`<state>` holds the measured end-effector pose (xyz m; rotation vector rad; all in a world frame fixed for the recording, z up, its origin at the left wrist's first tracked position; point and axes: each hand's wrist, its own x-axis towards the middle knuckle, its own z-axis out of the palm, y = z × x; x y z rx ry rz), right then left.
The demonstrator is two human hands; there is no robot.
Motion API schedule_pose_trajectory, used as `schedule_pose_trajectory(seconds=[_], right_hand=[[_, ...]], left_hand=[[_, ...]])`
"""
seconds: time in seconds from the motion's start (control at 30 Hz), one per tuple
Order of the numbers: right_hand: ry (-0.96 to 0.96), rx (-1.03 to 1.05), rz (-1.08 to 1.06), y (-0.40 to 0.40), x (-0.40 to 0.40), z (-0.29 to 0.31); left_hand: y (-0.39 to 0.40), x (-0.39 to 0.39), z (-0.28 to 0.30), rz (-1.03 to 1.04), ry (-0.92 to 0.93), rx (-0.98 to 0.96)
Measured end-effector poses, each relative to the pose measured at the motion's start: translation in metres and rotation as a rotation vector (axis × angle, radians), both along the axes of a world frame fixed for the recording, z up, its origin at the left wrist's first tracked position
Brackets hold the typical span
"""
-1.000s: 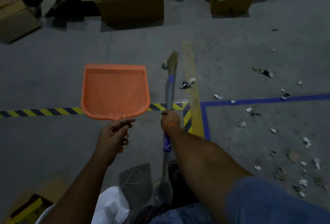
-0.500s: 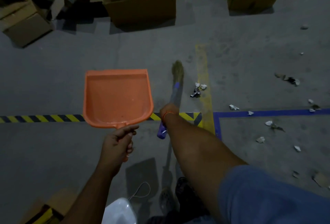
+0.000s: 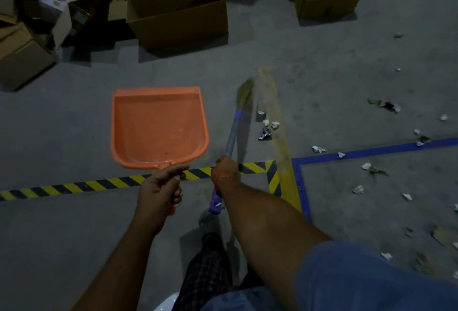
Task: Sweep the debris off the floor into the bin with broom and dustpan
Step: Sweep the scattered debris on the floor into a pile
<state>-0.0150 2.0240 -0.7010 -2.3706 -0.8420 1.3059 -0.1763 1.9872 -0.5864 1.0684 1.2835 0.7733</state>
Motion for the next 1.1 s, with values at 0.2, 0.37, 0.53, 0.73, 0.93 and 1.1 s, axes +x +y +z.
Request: schedule_pose_trajectory(seconds=[0.2,0.37,0.53,0.73,0.93,1.1], right_hand=[[0.056,-0.022,-0.018,0.029,0.003,-0.015],[-0.002,-0.112,0.012,0.022,-0.007,-0.032],[0.024,-0.191,-0.355,0.009,-0.002,-0.042],[-0.206,-0.161,-0.359,-0.035,0.007,-0.029],[-0.155,-0.136,-0.219,-0.089,-0.013,-0.042],[-0.079,-0.185,-0.106,-0.115,-0.027,-0.037]], left_hand=[[0.046,-0.010,-0.004,-0.107,0.070,-0.019],[0.086,-0.015,0.002,-0.207,0.115,-0.034],[0.118,-0.015,-0.002,-0.354,0.114,-0.024],[0.130,-0.004,-0.001,-0.467,0.067,-0.057],[0.125,0.001,-0.009,-0.537,0.084,-0.073],[0.105,0.003,-0.007,-0.557,0.034,-0.063]])
